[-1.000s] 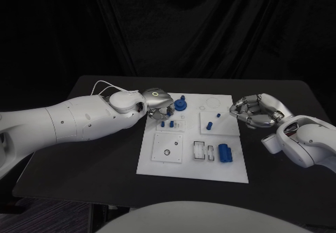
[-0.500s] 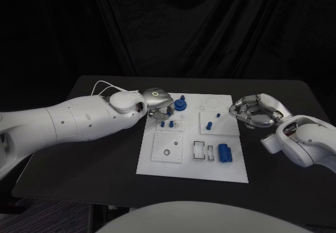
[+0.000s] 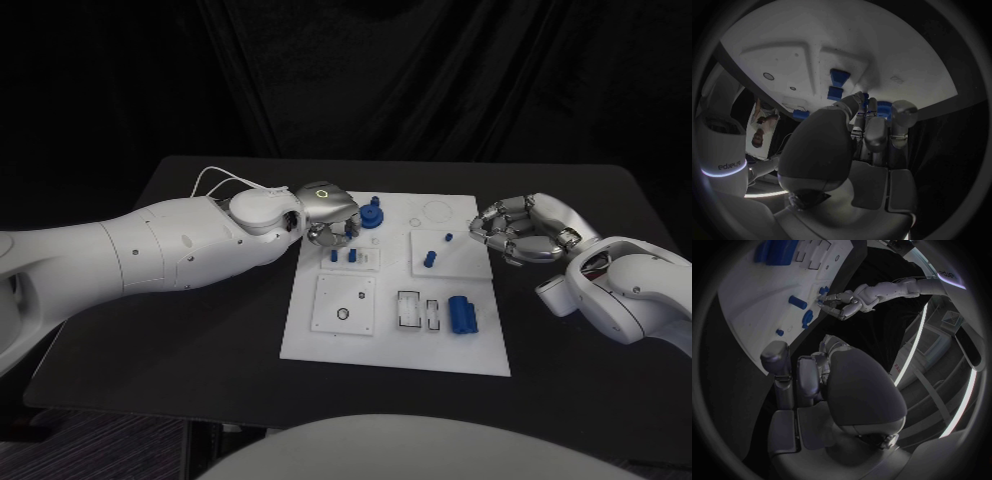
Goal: Assemble the parts on the task board
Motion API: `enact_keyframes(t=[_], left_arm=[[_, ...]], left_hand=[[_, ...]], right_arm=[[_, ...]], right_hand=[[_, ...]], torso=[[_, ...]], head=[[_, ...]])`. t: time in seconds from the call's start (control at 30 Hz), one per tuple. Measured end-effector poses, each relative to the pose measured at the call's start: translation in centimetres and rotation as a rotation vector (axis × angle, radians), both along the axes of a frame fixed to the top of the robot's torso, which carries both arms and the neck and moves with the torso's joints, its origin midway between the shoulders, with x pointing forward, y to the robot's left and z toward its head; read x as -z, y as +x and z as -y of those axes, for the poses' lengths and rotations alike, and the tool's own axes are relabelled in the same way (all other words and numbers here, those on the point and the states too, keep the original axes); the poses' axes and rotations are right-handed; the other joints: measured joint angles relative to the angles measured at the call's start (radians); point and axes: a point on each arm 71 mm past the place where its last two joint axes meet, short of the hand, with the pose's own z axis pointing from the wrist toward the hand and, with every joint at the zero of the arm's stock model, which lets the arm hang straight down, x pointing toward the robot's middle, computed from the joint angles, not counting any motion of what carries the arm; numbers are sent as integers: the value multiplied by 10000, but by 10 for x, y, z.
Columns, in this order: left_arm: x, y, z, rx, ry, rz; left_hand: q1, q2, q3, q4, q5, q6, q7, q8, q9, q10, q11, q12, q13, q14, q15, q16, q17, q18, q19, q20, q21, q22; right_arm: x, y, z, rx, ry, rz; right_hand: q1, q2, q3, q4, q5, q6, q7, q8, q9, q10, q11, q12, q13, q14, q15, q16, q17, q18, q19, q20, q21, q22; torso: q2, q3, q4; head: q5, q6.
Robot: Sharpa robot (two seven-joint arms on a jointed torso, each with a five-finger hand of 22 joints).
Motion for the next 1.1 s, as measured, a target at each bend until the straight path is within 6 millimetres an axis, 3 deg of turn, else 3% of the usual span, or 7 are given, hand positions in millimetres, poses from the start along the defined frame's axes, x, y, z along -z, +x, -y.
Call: enact_keyframes(t=[0.33,0.53,0.57,0.73,0.8,0.9,1.1], left_arm=[[0,0,1,-17,51,-77],[5,0,-1,-72,161,-221],[6,-1,-2,-95,188,-259],[9,-1,-5,-198,280,-342],[9,0,-6,-236,294,-345],[9,0,-7,-302,322,-351],[9,1,-8,-393,351,-351]], left_hand=[[0,0,0,0,-1,-71,15,-74,8,-58,15,-54,45,-40,34,-79,-142,0,-108,35,-203,-106],[-84,-76,37,36,-258,-771,-78,-495,-105,-753,29,-463,-19,-234,54,-269,-439,10,-402,72,-832,-450],[-106,-162,38,37,-340,-957,-122,-569,-137,-974,39,-581,-54,-299,71,-273,-511,109,-481,82,-1016,-559],[-252,-325,74,83,-559,-1781,-405,-603,-316,-1727,168,-862,-80,-549,158,-468,-842,160,-736,165,-1879,-1084],[-252,-326,18,139,-584,-1917,-449,-603,-352,-1921,172,-880,-68,-574,180,-471,-927,319,-753,180,-2163,-1259],[-252,-326,-25,173,-624,-2052,-481,-603,-377,-2177,211,-926,-10,-737,194,-585,-1128,315,-949,196,-2711,-1602],[-252,-325,-51,147,-624,-2046,-475,-579,-377,-2211,176,-926,44,-768,162,-585,-1173,314,-949,196,-2929,-1744]], right_arm=[[1,0,-1,-28,-11,-66],[1,0,-1,-45,-16,-99],[1,0,-1,-46,-17,-103],[1,0,-1,-52,-21,-121],[1,0,-1,-56,-23,-128],[1,0,-2,-64,-25,-143],[1,0,-2,-74,-31,-173]], right_hand=[[0,0,0,0,0,0,0,0,0,0,1,0,-23,0,0,-35,-14,1,0,0,0,0],[0,0,0,0,1,0,0,-1,0,1,1,0,-24,0,0,-35,-14,0,0,0,0,0],[0,0,0,0,-28,0,0,-1,0,1,1,-11,-27,-14,14,-35,-19,0,0,0,-27,-1],[1,1,0,0,-36,0,0,-1,-1,2,1,-40,-87,-37,37,-34,-30,-1,0,0,-56,-1],[2,2,0,0,-36,0,0,-1,0,-7,-7,-40,-127,-37,37,-34,-30,0,0,0,-56,-1],[5,5,0,0,-36,0,0,-1,-1,-36,-35,-42,-129,-37,37,-34,-30,0,0,0,-56,0],[34,33,0,0,-36,0,0,-2,-3,-90,15,-117,-198,-54,20,-34,-41,0,0,0,-82,-1]], torso=[[-2,0,4],[-3,0,6],[-3,0,5],[-3,-1,6],[-4,-1,8],[-4,-2,8],[-8,-4,12]], head=[[-33,0],[-27,0],[-27,0],[-32,0],[-33,0],[-34,0],[-44,0]])
